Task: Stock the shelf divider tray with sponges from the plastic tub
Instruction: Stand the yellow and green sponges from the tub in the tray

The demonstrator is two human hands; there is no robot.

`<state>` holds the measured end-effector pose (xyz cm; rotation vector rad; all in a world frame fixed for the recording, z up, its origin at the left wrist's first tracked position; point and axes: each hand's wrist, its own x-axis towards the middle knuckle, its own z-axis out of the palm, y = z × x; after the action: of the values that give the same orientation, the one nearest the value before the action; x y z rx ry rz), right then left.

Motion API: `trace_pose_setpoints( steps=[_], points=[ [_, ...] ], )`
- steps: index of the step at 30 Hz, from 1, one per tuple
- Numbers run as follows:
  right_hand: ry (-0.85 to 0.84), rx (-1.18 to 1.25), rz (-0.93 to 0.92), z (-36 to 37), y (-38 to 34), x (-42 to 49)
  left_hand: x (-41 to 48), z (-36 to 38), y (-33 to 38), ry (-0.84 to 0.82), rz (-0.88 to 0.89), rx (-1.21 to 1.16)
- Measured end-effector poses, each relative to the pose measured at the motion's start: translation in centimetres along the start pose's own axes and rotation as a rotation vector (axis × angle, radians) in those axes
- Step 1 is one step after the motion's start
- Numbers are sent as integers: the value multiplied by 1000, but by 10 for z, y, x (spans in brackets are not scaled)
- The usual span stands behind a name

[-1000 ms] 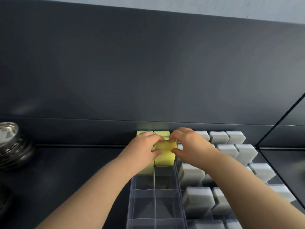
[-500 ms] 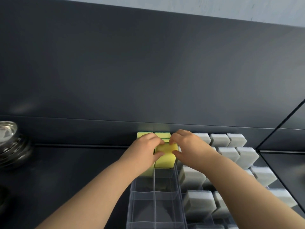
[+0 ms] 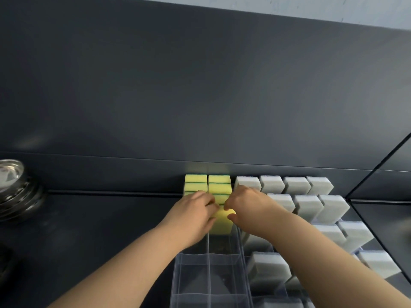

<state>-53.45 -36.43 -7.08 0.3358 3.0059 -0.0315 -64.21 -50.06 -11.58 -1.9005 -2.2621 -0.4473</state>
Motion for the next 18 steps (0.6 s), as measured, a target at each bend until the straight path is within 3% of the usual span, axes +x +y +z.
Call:
trace_pose_setpoints(
  steps=[6,13,18],
  points=[
    [88,200,2,-7,9,-5,3,-13,1,33,-45,0],
    [427,494,-76,-33,40,-32,16,-67,33,215,-152,38],
    [518,584,-148,-46,63,-55,12,-94,69,305,-209,106]
  ],
)
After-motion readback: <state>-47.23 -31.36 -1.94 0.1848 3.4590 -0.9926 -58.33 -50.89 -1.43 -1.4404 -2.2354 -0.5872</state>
